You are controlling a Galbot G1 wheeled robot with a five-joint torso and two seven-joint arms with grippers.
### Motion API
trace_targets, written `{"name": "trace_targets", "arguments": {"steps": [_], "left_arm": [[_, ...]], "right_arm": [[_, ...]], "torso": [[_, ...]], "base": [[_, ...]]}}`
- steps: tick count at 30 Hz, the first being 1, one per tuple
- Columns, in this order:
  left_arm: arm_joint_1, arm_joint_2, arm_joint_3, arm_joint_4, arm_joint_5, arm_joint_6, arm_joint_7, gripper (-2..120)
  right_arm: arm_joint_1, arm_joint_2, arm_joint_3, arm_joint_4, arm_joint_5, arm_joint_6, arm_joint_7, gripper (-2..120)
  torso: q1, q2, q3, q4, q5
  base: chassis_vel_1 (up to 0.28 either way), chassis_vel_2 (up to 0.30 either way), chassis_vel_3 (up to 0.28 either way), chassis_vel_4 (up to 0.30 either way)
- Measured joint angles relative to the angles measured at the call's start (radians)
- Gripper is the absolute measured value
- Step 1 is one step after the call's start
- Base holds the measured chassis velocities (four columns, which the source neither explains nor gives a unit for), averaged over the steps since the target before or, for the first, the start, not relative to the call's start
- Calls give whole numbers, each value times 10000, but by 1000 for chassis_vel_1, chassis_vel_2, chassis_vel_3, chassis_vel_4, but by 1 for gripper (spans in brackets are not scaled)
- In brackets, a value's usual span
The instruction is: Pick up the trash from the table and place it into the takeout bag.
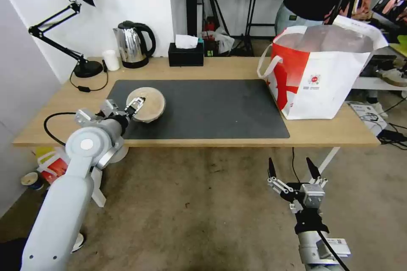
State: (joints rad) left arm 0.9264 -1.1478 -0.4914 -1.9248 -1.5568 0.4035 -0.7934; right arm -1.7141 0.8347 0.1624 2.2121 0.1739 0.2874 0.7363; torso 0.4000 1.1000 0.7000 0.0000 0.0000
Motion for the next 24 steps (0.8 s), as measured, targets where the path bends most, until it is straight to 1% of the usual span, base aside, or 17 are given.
{"name": "trace_targets", "arguments": {"steps": [9,14,15,17,20,21,23,24], "left_arm": [[-296,-109,285,475,134,-23,12,100],[-329,-133,328,582,178,-30,11,99],[-337,-137,336,605,198,-32,11,93],[-340,-140,340,615,209,-32,11,91],[-364,-165,367,628,242,-38,13,77],[-364,-165,367,628,242,-38,13,77],[-380,-170,391,626,267,-41,13,69],[-395,-170,407,622,273,-42,13,62]], "right_arm": [[0,0,0,0,0,0,0,100],[0,0,0,0,0,0,0,100],[-1,0,0,0,0,0,0,100],[0,0,0,0,0,0,0,100],[0,0,0,0,0,0,0,100],[0,0,0,0,0,0,0,100],[0,0,0,0,0,0,0,100],[0,0,0,0,0,0,0,100]], "torso": [[0,0,0,0,0],[0,0,0,-1,0],[0,0,0,0,1],[0,0,0,0,0],[0,0,0,0,0],[0,0,0,0,0],[0,0,0,0,0],[0,0,0,0,0]], "base": [[0,0,0,0],[0,0,0,0],[0,0,0,0],[0,0,0,0],[0,0,0,0],[0,0,0,0],[0,0,0,0],[0,0,0,0]]}}
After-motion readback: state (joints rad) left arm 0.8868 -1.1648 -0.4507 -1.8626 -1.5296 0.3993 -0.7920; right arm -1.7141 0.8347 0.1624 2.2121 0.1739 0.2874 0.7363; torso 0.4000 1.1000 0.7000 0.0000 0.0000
